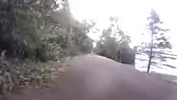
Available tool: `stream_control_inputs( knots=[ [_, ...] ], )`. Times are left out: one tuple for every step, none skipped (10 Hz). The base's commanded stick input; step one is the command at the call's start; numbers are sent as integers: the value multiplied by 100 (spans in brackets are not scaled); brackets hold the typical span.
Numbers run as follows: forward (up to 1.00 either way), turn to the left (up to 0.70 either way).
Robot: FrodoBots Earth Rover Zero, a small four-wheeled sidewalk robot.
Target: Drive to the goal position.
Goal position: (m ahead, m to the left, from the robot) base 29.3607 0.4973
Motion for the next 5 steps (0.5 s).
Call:
stream_control_inputs(
  knots=[
    [70, -30],
    [70, -33],
    [70, -31],
    [70, -13],
    [70, 1]
  ],
)
